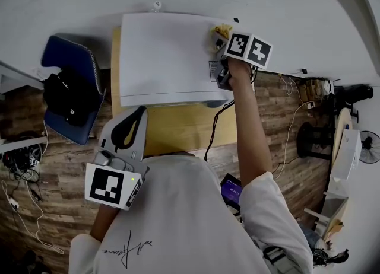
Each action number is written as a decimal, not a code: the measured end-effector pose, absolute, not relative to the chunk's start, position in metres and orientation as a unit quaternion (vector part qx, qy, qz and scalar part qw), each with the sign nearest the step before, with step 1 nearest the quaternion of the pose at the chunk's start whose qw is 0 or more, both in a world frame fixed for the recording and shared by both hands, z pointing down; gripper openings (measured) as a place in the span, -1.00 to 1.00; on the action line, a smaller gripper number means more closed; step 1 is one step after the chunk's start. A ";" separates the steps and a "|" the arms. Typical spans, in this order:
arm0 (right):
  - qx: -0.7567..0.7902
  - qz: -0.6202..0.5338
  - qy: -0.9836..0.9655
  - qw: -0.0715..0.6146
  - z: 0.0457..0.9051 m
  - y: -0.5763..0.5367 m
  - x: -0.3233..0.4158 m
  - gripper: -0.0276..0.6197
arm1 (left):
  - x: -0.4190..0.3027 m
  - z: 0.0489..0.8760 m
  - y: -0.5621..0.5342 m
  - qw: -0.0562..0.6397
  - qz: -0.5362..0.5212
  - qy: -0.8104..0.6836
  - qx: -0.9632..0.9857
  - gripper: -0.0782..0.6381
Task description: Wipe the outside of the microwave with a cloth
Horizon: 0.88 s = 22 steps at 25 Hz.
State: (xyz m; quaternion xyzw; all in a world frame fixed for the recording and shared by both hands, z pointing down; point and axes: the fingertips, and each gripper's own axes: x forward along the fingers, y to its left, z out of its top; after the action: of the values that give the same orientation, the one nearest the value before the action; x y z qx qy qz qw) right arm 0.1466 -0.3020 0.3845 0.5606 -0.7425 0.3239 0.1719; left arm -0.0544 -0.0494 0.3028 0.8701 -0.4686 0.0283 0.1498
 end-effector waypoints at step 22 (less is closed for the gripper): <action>0.505 0.316 -0.782 0.185 0.386 -0.291 0.055 -0.55 | -0.076 0.305 -0.037 0.156 0.022 -0.488 0.858 -0.80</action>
State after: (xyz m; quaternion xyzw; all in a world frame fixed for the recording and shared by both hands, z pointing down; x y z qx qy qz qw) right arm 0.0555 -0.2907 0.3864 0.5049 -0.7816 0.3161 0.1850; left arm -0.0762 -0.0368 0.3051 0.8583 -0.4884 0.0222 0.1558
